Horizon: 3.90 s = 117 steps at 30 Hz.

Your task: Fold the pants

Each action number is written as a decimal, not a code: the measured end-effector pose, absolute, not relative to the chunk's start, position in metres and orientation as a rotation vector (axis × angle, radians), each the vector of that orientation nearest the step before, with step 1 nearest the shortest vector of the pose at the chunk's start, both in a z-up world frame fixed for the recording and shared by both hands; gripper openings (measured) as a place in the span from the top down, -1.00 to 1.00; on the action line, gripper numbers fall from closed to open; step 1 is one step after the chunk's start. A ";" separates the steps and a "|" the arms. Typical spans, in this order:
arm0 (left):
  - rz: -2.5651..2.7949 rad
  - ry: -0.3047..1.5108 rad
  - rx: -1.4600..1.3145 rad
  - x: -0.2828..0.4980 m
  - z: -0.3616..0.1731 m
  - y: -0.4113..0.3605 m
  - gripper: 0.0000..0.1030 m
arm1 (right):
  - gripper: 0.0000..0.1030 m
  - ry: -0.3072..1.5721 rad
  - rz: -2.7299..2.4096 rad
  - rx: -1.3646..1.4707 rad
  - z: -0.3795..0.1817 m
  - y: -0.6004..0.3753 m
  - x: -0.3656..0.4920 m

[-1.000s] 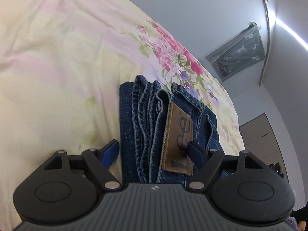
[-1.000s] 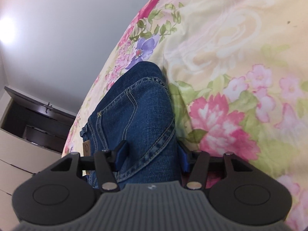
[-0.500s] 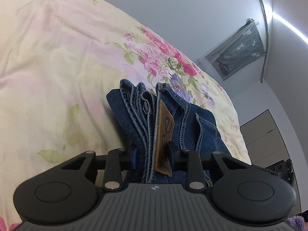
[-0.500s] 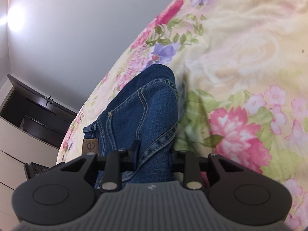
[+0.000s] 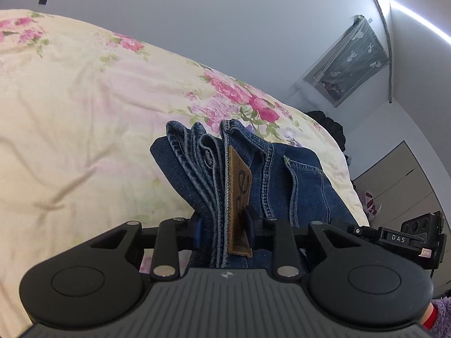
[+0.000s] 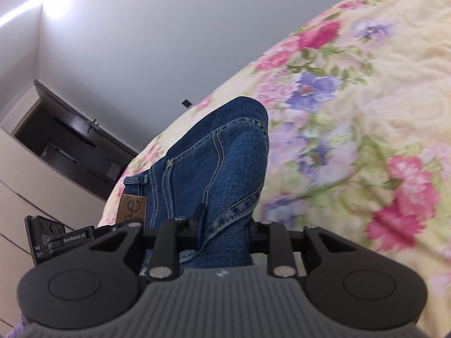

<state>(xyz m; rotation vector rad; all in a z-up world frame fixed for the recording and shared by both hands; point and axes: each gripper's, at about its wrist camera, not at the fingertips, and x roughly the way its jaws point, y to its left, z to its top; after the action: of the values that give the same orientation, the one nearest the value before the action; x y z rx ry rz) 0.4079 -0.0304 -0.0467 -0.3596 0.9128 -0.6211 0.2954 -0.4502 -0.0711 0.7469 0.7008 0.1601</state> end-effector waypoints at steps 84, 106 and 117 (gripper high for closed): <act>-0.129 0.701 0.041 0.268 0.013 0.166 0.37 | 0.33 0.708 0.168 0.023 -0.064 -0.124 0.300; 0.021 0.411 0.057 0.075 0.061 0.127 -1.00 | -0.57 0.387 0.059 0.026 0.021 -0.082 0.074; 0.125 0.540 0.108 0.083 -0.016 0.112 -1.00 | -0.56 0.419 -0.038 0.001 -0.040 -0.071 0.074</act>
<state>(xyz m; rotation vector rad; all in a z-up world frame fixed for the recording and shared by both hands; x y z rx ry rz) 0.0835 0.1125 -0.0159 0.1076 0.5399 0.1254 0.0741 -0.0711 -0.0400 0.0014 0.4190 -0.0378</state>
